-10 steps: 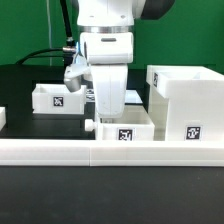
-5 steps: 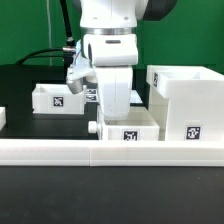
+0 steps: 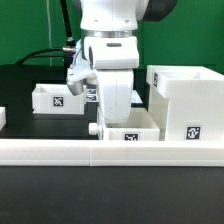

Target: Assemble drawer

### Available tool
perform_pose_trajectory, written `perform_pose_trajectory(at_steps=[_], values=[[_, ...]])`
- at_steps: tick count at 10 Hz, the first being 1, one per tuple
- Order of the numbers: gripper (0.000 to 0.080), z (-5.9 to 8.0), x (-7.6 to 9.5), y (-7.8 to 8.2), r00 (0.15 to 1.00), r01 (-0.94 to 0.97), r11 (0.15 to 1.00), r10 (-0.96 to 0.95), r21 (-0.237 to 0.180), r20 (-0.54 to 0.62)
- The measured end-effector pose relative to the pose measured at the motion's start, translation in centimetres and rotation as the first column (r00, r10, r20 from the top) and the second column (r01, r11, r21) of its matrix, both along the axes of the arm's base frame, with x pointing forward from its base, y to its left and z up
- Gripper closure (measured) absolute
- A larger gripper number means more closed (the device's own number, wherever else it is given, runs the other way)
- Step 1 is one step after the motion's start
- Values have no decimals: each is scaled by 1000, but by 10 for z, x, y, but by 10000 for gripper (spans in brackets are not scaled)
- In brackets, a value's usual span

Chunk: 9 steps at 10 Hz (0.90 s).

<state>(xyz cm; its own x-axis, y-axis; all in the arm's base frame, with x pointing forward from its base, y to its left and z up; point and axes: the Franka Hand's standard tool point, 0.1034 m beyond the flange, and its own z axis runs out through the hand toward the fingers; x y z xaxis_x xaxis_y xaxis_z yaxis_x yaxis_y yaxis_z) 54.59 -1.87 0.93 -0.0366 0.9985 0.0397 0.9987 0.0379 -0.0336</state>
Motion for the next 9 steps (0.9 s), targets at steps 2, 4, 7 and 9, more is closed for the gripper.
perform_pose_trajectory(at_steps=[2, 4, 7, 9], values=[[757, 3, 2, 3, 1000, 3, 1000, -3, 2, 5], [757, 3, 1, 3, 1000, 7, 1000, -7, 2, 3], [757, 2, 0, 3, 1000, 7, 1000, -7, 3, 2], [757, 2, 1, 6, 1000, 2, 1000, -2, 5, 11]])
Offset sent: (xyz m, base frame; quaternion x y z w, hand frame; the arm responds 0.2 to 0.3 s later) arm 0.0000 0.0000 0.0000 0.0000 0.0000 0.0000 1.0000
